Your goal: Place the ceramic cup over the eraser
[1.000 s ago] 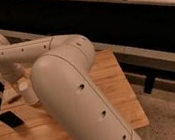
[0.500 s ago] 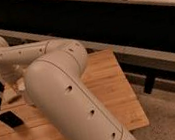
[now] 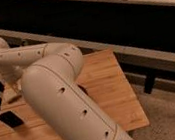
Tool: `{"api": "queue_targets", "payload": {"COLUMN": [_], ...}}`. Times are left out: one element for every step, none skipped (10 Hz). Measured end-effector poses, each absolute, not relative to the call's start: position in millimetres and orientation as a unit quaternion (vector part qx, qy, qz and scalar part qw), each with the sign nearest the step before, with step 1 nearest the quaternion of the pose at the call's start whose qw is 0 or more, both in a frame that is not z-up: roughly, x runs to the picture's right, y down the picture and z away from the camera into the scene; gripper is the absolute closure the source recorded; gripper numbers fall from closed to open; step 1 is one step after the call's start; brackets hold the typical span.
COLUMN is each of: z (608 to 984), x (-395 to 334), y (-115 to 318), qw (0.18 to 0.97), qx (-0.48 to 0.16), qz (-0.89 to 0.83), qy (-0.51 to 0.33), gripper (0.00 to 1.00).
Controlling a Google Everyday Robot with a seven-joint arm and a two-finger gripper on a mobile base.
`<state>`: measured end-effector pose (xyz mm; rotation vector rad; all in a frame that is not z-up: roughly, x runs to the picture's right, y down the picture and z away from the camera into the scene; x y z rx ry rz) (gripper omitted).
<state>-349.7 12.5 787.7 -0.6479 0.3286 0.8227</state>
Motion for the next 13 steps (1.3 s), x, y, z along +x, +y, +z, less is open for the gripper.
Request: {"api": "queue_targets", "payload": {"z": [790,793,795,797,799,801,803,804,805,805,804,803,803], "x": [-349,-348,-347,-345,-344,-343,-341,-342,-341,-340,-339,-336,-333], "y": [13,14,16,17,19,20,23,25,26,25,25,25,24], "qw": [0.852,0.850,0.848,0.846,0.844,0.843,0.842,0.844,0.847,0.849,0.849,0.850,0.851], "qx": [-0.309,-0.311,-0.314,-0.316,-0.317,-0.318,-0.320,-0.321,-0.319,-0.316,-0.316,-0.313,-0.309], "qz": [0.392,0.394,0.396,0.398,0.400,0.402,0.400,0.396,0.393,0.391,0.390,0.389,0.389], "qy": [0.158,0.159,0.161,0.162,0.164,0.165,0.167,0.165,0.164,0.163,0.165,0.167,0.170], "gripper": [0.35,0.35,0.35,0.35,0.35,0.35,0.43,0.54,0.63,0.74,0.83,0.93,0.99]}}
